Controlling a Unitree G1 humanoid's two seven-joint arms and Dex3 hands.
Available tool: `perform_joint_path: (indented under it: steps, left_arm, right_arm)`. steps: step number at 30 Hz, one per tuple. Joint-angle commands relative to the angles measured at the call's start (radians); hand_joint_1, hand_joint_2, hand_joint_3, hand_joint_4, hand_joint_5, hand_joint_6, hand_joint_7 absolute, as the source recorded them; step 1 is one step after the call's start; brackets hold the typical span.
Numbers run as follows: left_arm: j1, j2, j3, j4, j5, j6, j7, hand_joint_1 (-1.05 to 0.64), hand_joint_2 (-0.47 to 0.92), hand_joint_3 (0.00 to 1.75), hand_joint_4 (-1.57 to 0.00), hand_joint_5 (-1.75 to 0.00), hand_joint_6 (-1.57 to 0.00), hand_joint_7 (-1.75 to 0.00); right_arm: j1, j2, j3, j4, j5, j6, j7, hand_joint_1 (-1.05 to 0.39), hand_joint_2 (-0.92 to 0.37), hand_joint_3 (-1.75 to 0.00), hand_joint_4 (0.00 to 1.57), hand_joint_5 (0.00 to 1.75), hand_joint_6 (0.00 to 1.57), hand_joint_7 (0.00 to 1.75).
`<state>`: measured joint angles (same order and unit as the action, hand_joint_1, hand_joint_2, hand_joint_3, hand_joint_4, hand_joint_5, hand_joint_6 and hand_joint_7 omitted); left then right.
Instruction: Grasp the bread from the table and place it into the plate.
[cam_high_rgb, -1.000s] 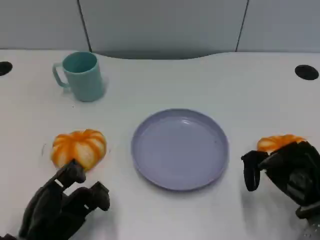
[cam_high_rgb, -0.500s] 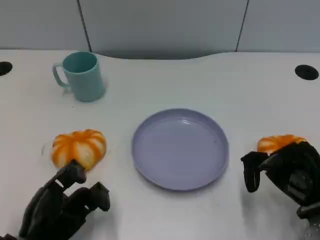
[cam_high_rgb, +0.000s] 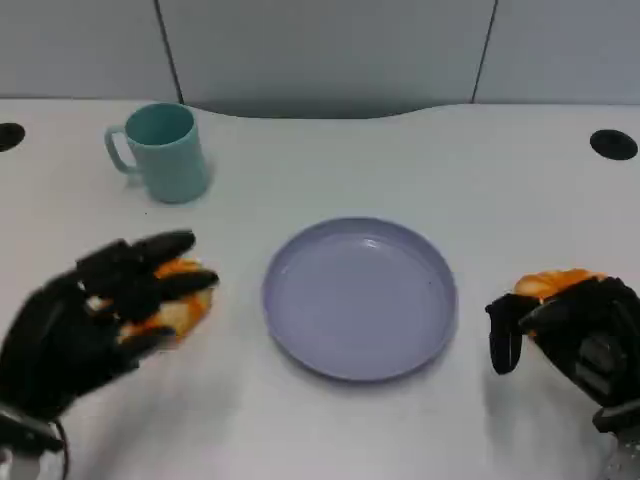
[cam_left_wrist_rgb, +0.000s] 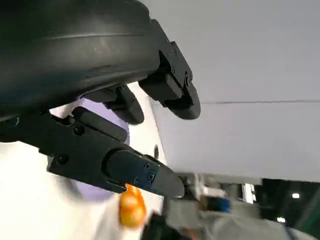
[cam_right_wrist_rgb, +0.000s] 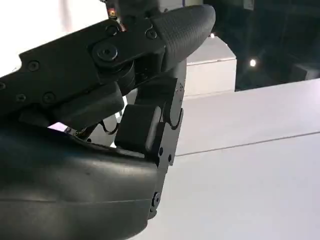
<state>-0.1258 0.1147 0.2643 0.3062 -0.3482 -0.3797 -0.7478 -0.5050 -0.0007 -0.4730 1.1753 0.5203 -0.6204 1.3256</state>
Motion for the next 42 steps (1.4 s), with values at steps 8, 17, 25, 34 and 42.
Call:
perform_joint_path:
  steps: [8,17,25,34,42]
  left_arm:
    - [-0.307,0.235,-0.116,0.470,0.579,-0.384,0.486,-0.87,0.92,0.11,-0.27,-0.05,-0.33,0.00]
    - [-0.465,0.285,-0.301,0.802,0.758,-0.312,0.704,-1.03,0.92,0.16,-0.10,0.00,-0.16,0.00]
    - [-0.504,0.195,-0.399,0.995,0.783,-0.111,0.778,-0.92,0.87,0.03,-0.23,-0.04,-0.21,-0.02]
    - [-0.507,0.169,-0.445,1.043,0.788,0.006,0.783,-0.62,0.77,0.00,-0.47,-0.07,-0.48,-0.04]
    - [-0.546,0.192,-0.440,1.013,0.770,-0.090,0.921,-0.16,0.86,0.01,-1.03,-0.28,-1.04,-0.11]
  right_arm:
    - [0.009,-0.018,0.019,-0.017,-0.026,-0.012,-0.022,-0.54,-0.92,-0.01,0.99,1.46,1.41,0.02]
    - [0.022,0.006,0.005,-0.037,0.026,0.020,0.047,-0.48,-0.92,-0.01,0.98,1.46,1.37,0.01]
    - [0.062,0.053,-0.015,-0.081,0.080,0.002,0.091,-0.47,-0.92,-0.01,1.02,1.38,1.38,0.01]
    - [0.103,0.074,0.017,-0.147,0.045,-0.050,0.033,-0.49,-0.92,-0.07,0.99,1.47,1.43,0.05]
    - [0.111,0.053,0.048,-0.157,0.010,-0.095,-0.033,-0.47,-0.92,-0.09,1.00,1.42,1.05,0.78]
